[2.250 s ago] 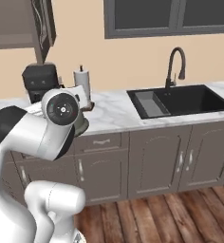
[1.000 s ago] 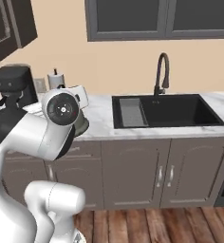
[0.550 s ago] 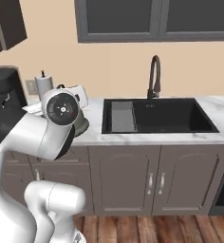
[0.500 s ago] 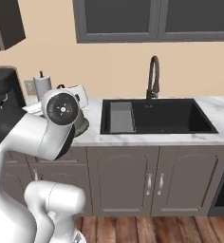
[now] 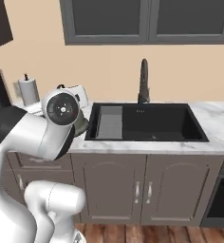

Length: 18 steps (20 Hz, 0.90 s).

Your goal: Open the cabinet, pick the kettle from the cabinet, and place it in the sink.

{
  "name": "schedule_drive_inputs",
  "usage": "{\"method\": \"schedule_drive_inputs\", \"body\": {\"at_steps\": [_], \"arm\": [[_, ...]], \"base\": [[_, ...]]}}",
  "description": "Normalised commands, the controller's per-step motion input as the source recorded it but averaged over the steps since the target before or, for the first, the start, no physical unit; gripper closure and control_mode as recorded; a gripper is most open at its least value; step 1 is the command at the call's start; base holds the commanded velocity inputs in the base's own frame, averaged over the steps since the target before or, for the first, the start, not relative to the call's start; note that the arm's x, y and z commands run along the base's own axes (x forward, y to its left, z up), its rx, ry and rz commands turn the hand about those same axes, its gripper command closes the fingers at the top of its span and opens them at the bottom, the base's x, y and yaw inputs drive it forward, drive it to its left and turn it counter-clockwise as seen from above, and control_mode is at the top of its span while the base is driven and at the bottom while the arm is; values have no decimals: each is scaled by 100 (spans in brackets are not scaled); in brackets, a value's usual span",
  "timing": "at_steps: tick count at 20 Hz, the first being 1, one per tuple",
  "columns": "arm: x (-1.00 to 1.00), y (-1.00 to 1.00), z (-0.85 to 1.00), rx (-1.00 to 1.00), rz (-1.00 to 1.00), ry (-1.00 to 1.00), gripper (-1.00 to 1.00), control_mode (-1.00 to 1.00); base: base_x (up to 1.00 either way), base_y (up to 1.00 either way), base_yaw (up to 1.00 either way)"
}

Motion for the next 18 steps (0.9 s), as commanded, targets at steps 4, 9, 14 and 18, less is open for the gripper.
{"method": "schedule_drive_inputs", "body": {"at_steps": [4, 9, 14, 18], "arm": [[0, 0, 0, 0, 0, 0, 100, 100], [0, 0, 0, 0, 0, 0, 100, 100], [0, 0, 0, 0, 0, 0, 100, 100], [0, 0, 0, 0, 0, 0, 100, 100]], "base": [[46, -41, 10], [45, -42, 8], [29, -51, 10], [21, -55, 9]]}}
